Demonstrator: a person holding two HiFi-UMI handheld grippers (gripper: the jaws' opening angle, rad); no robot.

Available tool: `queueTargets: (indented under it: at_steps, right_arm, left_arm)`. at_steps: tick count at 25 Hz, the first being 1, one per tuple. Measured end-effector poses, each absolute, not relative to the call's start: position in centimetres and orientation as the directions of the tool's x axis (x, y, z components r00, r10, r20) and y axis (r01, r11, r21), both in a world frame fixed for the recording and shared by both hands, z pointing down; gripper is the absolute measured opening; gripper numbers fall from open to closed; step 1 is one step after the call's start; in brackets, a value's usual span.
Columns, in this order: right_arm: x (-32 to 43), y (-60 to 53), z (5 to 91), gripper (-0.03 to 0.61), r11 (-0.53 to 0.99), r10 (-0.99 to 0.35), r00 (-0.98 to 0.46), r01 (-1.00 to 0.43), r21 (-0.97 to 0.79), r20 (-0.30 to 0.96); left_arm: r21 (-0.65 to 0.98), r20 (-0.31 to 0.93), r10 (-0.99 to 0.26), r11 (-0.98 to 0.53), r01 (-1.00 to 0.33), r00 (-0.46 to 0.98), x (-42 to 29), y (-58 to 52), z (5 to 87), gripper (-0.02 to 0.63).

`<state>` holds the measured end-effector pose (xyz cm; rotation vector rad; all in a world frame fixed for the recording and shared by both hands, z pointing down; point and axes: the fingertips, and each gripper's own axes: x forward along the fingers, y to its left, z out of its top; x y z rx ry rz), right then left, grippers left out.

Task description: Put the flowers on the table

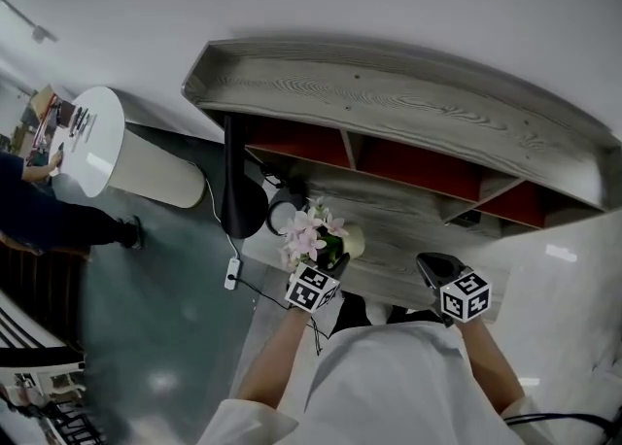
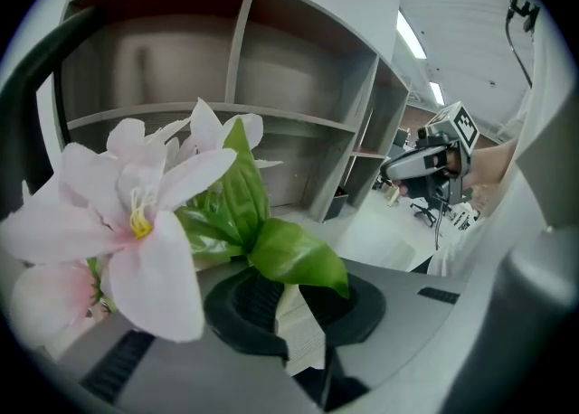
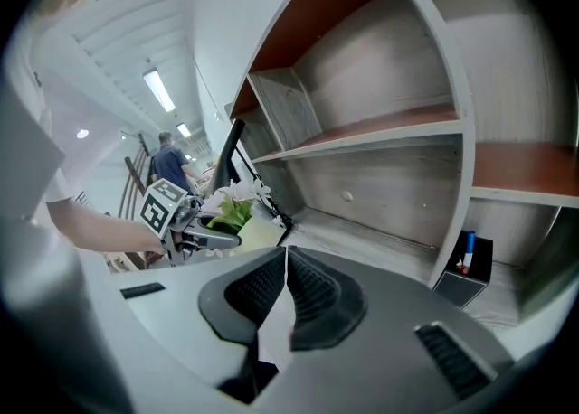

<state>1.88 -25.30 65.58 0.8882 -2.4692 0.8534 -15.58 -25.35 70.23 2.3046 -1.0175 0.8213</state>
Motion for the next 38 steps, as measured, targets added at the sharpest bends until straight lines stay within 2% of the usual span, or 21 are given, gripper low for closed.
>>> queueTargets:
  at_steps: [11, 20, 28, 38]
  right_arm:
    - [-2.4, -27.2, 66.1, 0.02, 0.579, -0.46, -0.689, -0.711, -0.399, 0.56]
    - [-3.3, -27.2, 66.6, 0.02, 0.51, -0.5, -0.638, -0.763, -0.397, 0.585]
    - [-2.9, -25.9, 67.6, 0.02, 0.433, -0.534, -0.587, -0.808, -0.399, 0.608]
    - [-3.1, -24.9, 68.5, 0.02, 0.377, -0.552, -0.547, -0.837, -0.398, 0.629]
  left_arm:
    - [0.12, 0.775, -0.375, -0.702, -0.702, 0.508, -18.5, -29.6, 76.5, 0.061]
    - [0.037, 0.868, -0.284, -0.783, -0.621, 0.408, -19.6, -31.8, 81.9, 0.063]
    - [-0.01, 0.899, -0.26, -0.816, -0.578, 0.352, -19.7, -33.3, 85.2, 0.064]
    - [-0.011, 0.881, -0.261, -0.846, -0.534, 0.396, -18.1, -34.0, 86.3, 0.064]
